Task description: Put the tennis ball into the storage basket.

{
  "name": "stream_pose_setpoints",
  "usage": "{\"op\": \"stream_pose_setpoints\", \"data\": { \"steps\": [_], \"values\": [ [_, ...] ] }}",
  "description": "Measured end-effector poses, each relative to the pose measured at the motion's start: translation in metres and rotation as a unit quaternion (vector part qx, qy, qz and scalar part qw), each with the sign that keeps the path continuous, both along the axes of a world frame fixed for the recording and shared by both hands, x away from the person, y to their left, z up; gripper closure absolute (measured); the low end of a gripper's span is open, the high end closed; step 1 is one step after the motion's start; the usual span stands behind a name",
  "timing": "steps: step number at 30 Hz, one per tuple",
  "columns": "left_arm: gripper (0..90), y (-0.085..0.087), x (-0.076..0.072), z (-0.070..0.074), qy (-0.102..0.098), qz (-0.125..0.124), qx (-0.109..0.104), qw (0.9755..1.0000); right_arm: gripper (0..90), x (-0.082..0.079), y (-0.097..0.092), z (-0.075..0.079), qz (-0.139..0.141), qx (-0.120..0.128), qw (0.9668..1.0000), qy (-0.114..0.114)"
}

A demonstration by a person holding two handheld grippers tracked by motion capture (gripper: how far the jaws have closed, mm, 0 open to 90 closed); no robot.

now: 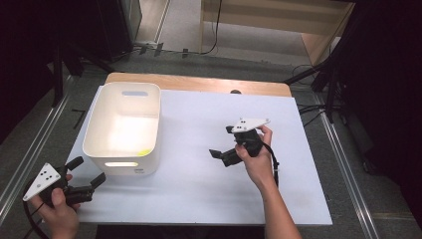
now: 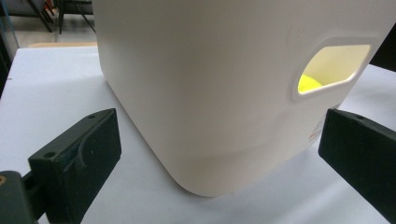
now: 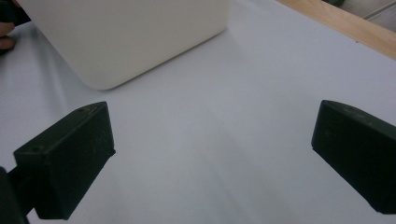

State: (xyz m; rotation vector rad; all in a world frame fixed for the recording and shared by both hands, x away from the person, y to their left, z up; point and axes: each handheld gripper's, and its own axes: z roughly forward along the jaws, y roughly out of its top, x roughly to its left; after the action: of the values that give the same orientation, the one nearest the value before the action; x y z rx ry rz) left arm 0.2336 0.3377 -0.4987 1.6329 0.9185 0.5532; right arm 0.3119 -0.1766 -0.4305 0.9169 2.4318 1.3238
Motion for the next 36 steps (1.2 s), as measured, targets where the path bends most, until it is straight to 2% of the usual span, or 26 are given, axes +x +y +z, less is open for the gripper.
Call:
{"op": "stream_pose_setpoints", "data": {
  "steps": [11, 16, 22, 31, 36],
  "values": [
    [0.0, -0.001, 0.0, 0.0, 0.0, 0.002, 0.002, 1.0, 0.0, -0.015, -0.037, -0.013, -0.038, 0.01, 0.9992, -0.006],
    [0.0, 0.0, 0.0, 0.0, 0.002, 0.002, -0.005, 1.0, 0.0, -0.021, -0.052, -0.02, -0.051, 0.014, 0.9985, -0.007],
    [0.0, 0.0, 0.0, 0.0, 0.003, 0.002, -0.002, 1.0, 0.0, -0.028, -0.066, -0.027, -0.068, 0.017, 0.9976, -0.004],
    [0.0, 0.0, 0.0, 0.0, 0.002, 0.004, 0.0, 1.0, 0.0, -0.045, -0.096, -0.027, -0.097, 0.024, 0.9949, -0.017],
    [0.0, -0.001, 0.0, 0.0, 0.002, 0.008, 0.002, 1.0, 0.0, -0.057, -0.115, -0.031, -0.113, 0.03, 0.993, -0.017]
  ]
}}
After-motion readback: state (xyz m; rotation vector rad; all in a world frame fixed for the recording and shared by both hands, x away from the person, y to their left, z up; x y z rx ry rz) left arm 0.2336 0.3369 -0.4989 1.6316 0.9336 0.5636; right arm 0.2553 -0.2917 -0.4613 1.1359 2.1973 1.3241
